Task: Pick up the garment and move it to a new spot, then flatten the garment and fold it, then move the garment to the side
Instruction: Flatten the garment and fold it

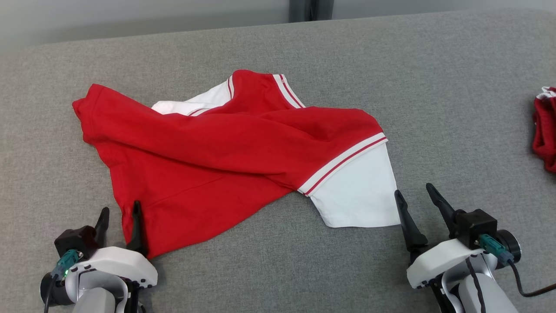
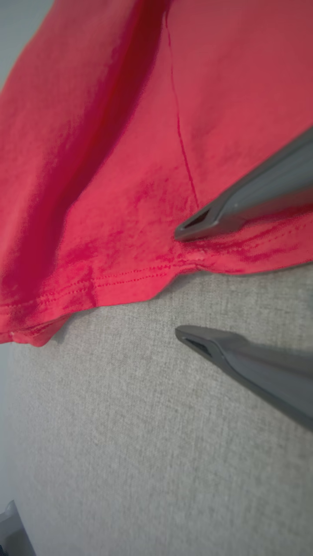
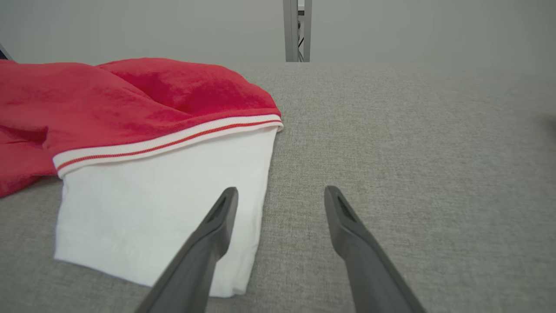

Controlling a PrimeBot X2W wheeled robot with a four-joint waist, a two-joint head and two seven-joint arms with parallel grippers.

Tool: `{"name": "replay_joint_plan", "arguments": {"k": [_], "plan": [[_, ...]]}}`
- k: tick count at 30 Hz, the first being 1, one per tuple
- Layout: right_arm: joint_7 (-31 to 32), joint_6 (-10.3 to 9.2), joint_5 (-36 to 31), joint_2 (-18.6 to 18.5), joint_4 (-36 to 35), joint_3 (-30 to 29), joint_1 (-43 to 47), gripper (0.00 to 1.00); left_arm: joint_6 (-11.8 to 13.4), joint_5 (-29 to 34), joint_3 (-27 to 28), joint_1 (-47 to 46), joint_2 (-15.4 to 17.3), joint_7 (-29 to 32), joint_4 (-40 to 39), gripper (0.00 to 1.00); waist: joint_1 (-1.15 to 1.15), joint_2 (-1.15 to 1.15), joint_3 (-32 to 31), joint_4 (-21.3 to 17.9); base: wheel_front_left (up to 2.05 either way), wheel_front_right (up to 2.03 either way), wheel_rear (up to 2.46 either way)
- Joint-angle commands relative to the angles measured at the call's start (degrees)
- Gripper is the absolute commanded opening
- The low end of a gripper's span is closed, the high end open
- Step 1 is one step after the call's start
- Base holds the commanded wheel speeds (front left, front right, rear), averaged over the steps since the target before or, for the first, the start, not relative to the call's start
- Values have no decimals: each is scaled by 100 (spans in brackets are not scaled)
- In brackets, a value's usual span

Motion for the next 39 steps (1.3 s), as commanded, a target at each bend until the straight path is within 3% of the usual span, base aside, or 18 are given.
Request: {"name": "replay_joint_plan", "arguments": {"k": [1, 2, 3, 5, 6, 25, 26, 29, 39], "plan": [[5, 1, -17, -31, -36, -13, -72, 100, 20, 40, -17, -30, -15, 63, 191, 100, 0, 0, 40, -15, 0, 0, 0], [5, 1, -12, -30, -36, -2, -89, 100, 11, 46, -32, -32, -23, 74, 270, 100, 0, 0, 54, -19, 0, 0, 0], [5, 1, -9, -31, -38, 6, -103, 100, -17, 42, -43, -45, -30, 76, 338, 85, 0, 0, 66, -20, 0, 0, 0], [5, 1, 5, -30, -33, 27, -116, 100, -64, 59, -91, -66, -43, 85, 444, 34, 0, 0, 77, -19, 0, 0, 0], [5, 1, 19, -30, -15, 40, -121, 100, -97, 69, -116, -70, -51, 90, 482, 0, 0, 0, 78, -16, 0, 0, 0], [49, 1, 357, -21, 1392, 522, -374, 100, -340, 74, -387, 26, -39, 51, 38, 0, 0, 0, 25, 194, 0, 0, 0], [65, 1, 391, -14, 1525, 574, -394, 94, -349, 65, -389, 40, -38, 47, 10, 0, 0, 0, 19, 203, 0, 0, 0], [76, 2, 492, 10, 1784, 757, -441, 0, -372, 53, -370, 63, -26, 34, -133, 0, 0, 0, -11, 224, 0, 0, 0], [5, 1, 753, -31, 742, 456, -405, 0, -433, 221, -118, 309, -18, 33, -818, 0, 0, 0, -481, 106, 0, 0, 0]]}}
